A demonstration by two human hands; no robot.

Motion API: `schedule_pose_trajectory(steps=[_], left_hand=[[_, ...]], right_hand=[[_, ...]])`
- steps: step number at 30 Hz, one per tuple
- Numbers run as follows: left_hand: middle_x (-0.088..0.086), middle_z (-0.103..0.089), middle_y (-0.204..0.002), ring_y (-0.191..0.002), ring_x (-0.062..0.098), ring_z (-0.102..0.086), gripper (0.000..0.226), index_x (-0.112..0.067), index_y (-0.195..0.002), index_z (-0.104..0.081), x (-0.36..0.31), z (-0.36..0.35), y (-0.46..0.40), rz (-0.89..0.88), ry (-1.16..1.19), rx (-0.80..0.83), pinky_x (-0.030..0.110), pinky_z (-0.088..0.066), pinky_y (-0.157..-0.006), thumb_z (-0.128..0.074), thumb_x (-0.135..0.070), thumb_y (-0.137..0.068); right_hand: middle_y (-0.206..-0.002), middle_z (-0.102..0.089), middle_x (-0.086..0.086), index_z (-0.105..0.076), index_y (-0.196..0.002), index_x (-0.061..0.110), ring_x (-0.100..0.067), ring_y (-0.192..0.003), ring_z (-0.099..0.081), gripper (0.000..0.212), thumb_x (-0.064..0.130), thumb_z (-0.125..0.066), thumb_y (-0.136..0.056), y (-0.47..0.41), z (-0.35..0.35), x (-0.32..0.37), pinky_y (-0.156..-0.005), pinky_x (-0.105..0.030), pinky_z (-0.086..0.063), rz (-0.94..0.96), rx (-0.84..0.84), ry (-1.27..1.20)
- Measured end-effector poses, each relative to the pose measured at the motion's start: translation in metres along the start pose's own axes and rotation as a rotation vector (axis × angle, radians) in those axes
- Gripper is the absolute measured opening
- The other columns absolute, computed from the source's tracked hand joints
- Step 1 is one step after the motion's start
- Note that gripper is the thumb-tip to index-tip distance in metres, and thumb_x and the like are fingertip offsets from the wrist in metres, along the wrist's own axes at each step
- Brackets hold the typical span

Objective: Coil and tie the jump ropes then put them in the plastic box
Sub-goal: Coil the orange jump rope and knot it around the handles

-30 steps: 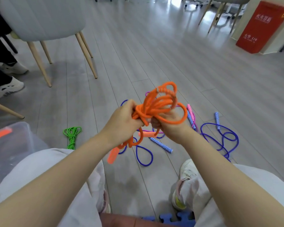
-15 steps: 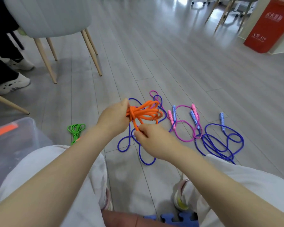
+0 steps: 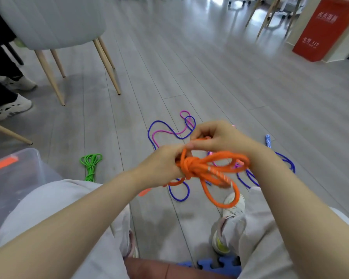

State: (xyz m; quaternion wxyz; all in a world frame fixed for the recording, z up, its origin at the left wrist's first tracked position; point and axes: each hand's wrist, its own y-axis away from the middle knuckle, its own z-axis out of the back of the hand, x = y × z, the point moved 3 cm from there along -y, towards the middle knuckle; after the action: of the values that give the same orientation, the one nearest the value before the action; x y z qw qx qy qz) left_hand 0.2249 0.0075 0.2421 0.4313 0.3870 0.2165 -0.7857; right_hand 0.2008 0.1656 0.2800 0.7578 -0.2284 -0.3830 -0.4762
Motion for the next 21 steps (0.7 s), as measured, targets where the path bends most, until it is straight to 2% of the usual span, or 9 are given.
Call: schedule_pose_trajectory(steps=[2,4,5,9,11,13,15,17,21], left_hand=[[0.003,-0.067,-0.072,-0.067,0.007,-0.062,0.025,-0.014,-0.087,-0.066,-0.002,0.014,-0.003,0.031,0.156,-0.082,0.030,-0.054,-0.067,-0.083,-0.009,-0.070],[0.014,-0.070,-0.090,-0.081,0.029,-0.065,0.046,-0.007,-0.102,-0.063,0.000,0.027,-0.006,0.064,0.195,-0.173,0.046,-0.054,-0.081,-0.082,-0.026,-0.065],[0.015,-0.070,-0.093,-0.083,0.030,-0.064,0.051,-0.008,-0.103,-0.061,0.001,0.032,-0.007,0.085,0.196,-0.219,0.048,-0.053,-0.083,-0.080,-0.033,-0.063],[-0.003,-0.062,-0.075,-0.065,0.002,-0.052,0.024,-0.020,-0.083,-0.054,0.019,0.043,-0.011,0.185,0.202,-0.345,0.022,-0.045,-0.067,-0.077,-0.018,-0.079],[-0.007,-0.059,-0.076,-0.069,0.005,-0.053,0.025,-0.025,-0.083,-0.052,0.024,0.045,-0.011,0.203,0.192,-0.362,0.020,-0.042,-0.066,-0.074,-0.014,-0.081],[-0.008,-0.057,-0.077,-0.069,0.005,-0.051,0.026,-0.027,-0.082,-0.049,0.024,0.045,-0.012,0.211,0.140,-0.387,0.015,-0.038,-0.061,-0.071,-0.013,-0.083],[-0.008,-0.054,-0.078,-0.067,0.002,-0.048,0.026,-0.026,-0.082,-0.046,0.023,0.041,-0.015,0.222,0.085,-0.397,0.010,-0.036,-0.054,-0.068,-0.013,-0.084],[-0.007,-0.053,-0.078,-0.067,0.003,-0.046,0.026,-0.025,-0.080,-0.043,0.023,0.035,-0.017,0.232,0.033,-0.401,0.010,-0.036,-0.052,-0.066,-0.011,-0.085],[-0.006,-0.051,-0.080,-0.074,0.014,-0.050,0.014,-0.016,-0.091,-0.044,0.024,0.023,-0.018,0.242,-0.023,-0.389,0.026,-0.039,-0.063,-0.057,-0.009,-0.087]], right_hand=[[-0.075,-0.070,-0.010,-0.073,-0.079,0.010,-0.010,-0.072,-0.063,0.010,0.009,-0.068,-0.087,0.000,0.001,-0.015,-0.075,-0.039,-0.056,-0.078,-0.011,-0.227],[-0.060,-0.069,0.006,-0.072,-0.070,0.020,0.000,-0.059,-0.064,0.039,-0.005,-0.052,-0.093,0.000,-0.013,-0.020,-0.069,-0.028,-0.057,-0.236,-0.034,-0.399],[-0.055,-0.066,0.010,-0.067,-0.072,0.022,0.001,-0.053,-0.061,0.041,-0.005,-0.047,-0.095,-0.001,-0.022,-0.017,-0.061,-0.022,-0.052,-0.255,-0.058,-0.419],[-0.066,-0.052,-0.007,-0.058,-0.082,0.009,-0.013,-0.052,-0.047,0.026,0.013,-0.043,-0.103,-0.014,-0.056,-0.003,-0.050,-0.027,-0.039,-0.202,-0.234,-0.348],[-0.066,-0.053,-0.005,-0.056,-0.081,0.014,-0.013,-0.053,-0.048,0.029,0.019,-0.039,-0.104,-0.016,-0.067,-0.003,-0.052,-0.027,-0.040,-0.224,-0.251,-0.318],[-0.065,-0.056,0.003,-0.054,-0.074,0.024,-0.011,-0.058,-0.052,0.033,0.023,-0.039,-0.103,-0.016,-0.067,-0.004,-0.059,-0.027,-0.045,-0.185,-0.255,-0.140],[-0.067,-0.057,0.004,-0.056,-0.075,0.021,-0.014,-0.065,-0.054,0.032,0.023,-0.040,-0.103,-0.013,-0.062,-0.004,-0.068,-0.033,-0.048,-0.168,-0.259,-0.024],[-0.071,-0.061,-0.001,-0.058,-0.081,0.012,-0.020,-0.069,-0.056,0.030,0.021,-0.040,-0.102,-0.013,-0.062,-0.008,-0.072,-0.037,-0.050,-0.185,-0.235,-0.025],[-0.083,-0.062,-0.002,-0.056,-0.087,0.017,-0.024,-0.083,-0.057,0.013,0.024,-0.048,-0.095,-0.010,-0.075,-0.011,-0.077,-0.037,-0.049,-0.212,-0.166,-0.034]])
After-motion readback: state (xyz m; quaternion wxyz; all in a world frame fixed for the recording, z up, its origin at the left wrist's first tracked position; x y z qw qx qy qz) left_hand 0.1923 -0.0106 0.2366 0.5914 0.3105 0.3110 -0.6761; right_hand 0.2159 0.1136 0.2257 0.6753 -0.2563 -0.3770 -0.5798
